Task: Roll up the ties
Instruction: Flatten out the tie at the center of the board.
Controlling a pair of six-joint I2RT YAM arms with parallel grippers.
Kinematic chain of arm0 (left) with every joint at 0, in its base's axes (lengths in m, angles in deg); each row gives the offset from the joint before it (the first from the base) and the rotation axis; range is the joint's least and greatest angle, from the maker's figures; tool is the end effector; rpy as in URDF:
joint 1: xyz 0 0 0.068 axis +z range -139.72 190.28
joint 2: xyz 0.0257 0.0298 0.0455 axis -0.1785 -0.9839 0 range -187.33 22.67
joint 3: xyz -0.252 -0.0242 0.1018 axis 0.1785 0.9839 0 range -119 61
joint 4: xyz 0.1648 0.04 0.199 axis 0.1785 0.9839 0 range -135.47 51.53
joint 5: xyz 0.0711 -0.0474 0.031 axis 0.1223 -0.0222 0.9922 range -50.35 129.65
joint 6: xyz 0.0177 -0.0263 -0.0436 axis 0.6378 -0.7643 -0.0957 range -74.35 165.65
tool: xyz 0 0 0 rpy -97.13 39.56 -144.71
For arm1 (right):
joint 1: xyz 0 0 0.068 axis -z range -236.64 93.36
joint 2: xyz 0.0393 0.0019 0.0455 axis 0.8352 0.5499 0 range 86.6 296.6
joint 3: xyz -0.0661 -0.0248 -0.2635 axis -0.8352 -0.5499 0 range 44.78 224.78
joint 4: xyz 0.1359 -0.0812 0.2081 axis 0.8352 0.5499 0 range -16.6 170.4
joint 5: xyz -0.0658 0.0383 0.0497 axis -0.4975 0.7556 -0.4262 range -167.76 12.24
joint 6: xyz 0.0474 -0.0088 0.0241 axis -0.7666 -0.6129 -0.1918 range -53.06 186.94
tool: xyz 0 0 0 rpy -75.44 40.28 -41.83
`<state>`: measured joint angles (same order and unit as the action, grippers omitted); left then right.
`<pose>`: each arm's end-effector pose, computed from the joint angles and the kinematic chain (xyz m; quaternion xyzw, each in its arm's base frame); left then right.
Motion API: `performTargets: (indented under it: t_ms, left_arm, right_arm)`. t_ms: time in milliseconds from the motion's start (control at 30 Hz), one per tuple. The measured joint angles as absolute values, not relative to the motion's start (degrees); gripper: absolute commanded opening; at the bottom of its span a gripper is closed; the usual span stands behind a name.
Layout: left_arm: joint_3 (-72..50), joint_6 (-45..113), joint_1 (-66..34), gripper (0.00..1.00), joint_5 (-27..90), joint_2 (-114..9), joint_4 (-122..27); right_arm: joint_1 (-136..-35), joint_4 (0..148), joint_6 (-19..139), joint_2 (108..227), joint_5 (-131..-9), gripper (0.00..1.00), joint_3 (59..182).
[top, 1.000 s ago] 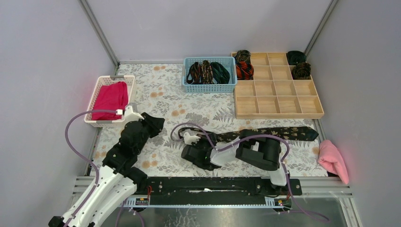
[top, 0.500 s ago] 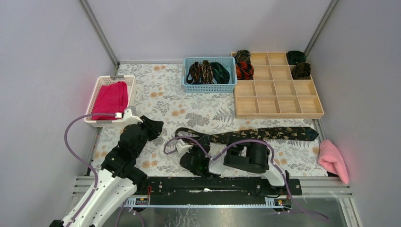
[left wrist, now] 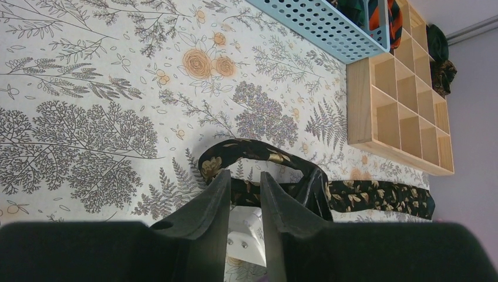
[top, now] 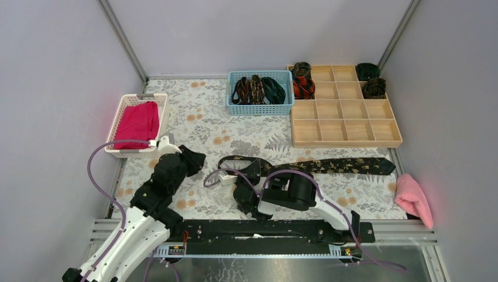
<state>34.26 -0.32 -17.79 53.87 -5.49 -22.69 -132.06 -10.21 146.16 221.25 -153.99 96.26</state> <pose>0.1210 -0.0547 0.2476 -0.1960 0.8126 -0.2416 0.4929 0.1283 0.3559 0.0658 -0.4445 0.5491 -0.4530 0.5438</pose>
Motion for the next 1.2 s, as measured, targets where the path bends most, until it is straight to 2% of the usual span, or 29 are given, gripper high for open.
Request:
performTargets:
  t_ms: [67, 200, 400, 500, 567, 867, 1200]
  left_arm:
    - [34.39, -0.32, -17.79, 0.32, 53.78, -5.49, -22.79]
    - [34.63, -0.32, -17.79, 0.32, 53.72, -5.58, -22.79]
    - [34.63, -0.3, -17.79, 0.32, 53.52, -6.04, -22.79]
    - [34.63, -0.3, -17.79, 0.33, 53.41, -6.08, -22.79]
    - [34.63, -0.3, -17.79, 0.33, 53.06, -6.19, -22.79]
    - [34.63, -0.3, -17.79, 0.33, 51.64, -7.98, -23.23]
    - [34.54, -0.3, -17.79, 0.34, 49.76, -11.98, -25.79]
  right_arm:
    - [-131.68, -11.09, 146.88, 221.25, -154.8, 0.06, 96.22]
    - [-131.36, -12.03, 147.3, 221.82, -155.93, 0.29, 96.22]
    - [-131.47, -13.27, 147.25, 221.41, -158.32, 0.82, 95.39]
    - [-131.47, -14.26, 145.55, 218.52, -159.47, 0.97, 94.73]
    - [-131.64, -14.58, 144.76, 217.47, -159.93, 1.0, 94.16]
    - [-135.18, -14.02, 142.27, 214.15, -162.16, 1.0, 90.08]
    - [-140.12, -13.49, 142.79, 195.92, -165.31, 1.0, 88.42]
